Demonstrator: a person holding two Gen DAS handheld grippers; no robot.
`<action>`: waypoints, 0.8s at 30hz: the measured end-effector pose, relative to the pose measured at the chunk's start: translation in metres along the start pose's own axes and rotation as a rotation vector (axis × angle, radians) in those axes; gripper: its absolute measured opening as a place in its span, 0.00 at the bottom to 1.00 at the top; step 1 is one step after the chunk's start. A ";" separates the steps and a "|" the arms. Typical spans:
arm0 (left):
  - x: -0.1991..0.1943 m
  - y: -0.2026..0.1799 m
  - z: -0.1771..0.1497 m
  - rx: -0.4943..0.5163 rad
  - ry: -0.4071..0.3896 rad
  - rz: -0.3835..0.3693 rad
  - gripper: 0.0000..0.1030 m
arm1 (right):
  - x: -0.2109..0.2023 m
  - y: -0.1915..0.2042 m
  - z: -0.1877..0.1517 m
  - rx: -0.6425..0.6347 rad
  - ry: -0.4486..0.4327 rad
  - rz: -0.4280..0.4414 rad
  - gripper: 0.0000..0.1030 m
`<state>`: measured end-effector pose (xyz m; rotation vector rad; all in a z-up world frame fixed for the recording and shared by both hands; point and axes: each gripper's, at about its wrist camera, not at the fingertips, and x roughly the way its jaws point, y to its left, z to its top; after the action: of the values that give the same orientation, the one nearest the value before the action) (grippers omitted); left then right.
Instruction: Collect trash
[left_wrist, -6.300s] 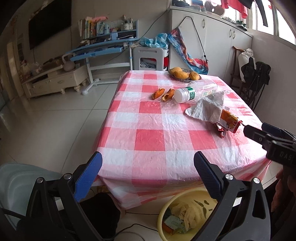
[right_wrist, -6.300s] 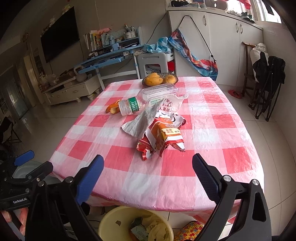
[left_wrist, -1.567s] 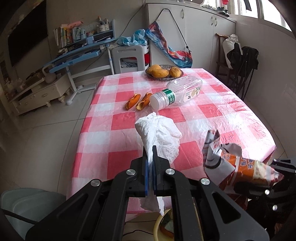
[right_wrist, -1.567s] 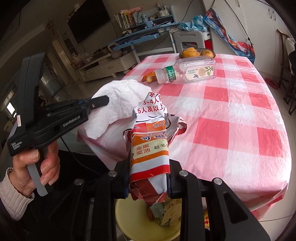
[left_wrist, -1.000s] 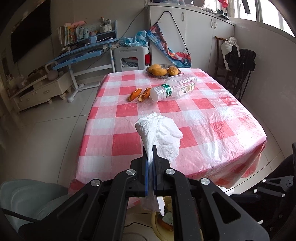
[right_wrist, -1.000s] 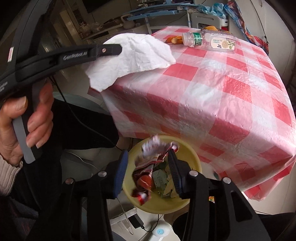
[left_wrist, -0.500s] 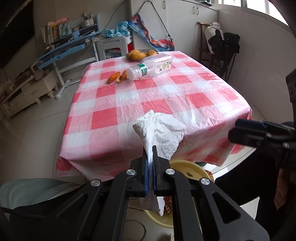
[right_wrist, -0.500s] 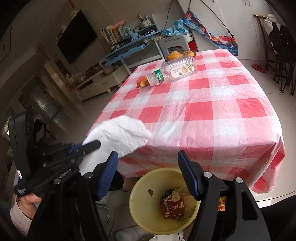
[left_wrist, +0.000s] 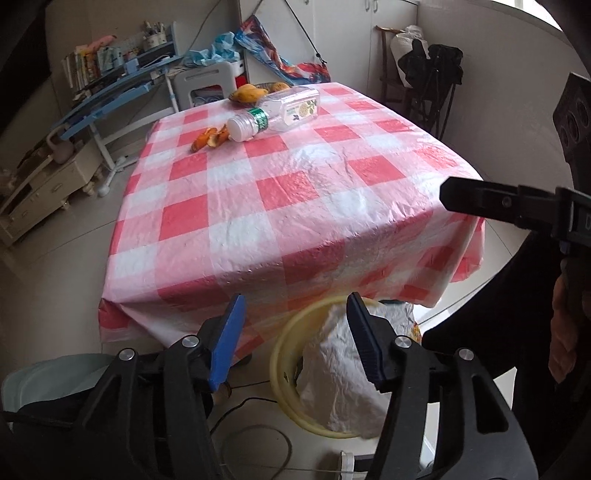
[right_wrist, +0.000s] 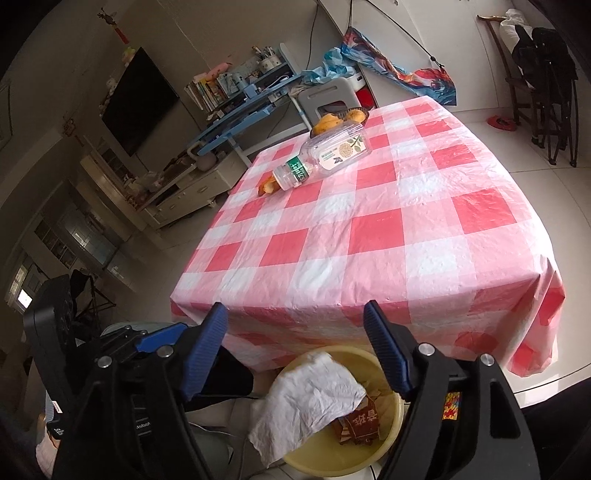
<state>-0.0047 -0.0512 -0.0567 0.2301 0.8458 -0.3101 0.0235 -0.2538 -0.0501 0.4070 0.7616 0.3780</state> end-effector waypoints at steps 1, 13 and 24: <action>-0.002 0.002 0.001 -0.007 -0.012 0.028 0.56 | -0.001 0.000 -0.001 -0.001 -0.002 -0.004 0.71; -0.014 0.047 0.016 -0.199 -0.009 0.181 0.60 | -0.004 0.023 -0.003 -0.123 -0.080 -0.112 0.77; -0.029 0.062 0.030 -0.232 -0.073 0.257 0.64 | 0.007 0.032 0.002 -0.173 -0.095 -0.145 0.80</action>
<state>0.0207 0.0024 -0.0105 0.1079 0.7634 0.0206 0.0238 -0.2232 -0.0377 0.2045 0.6555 0.2834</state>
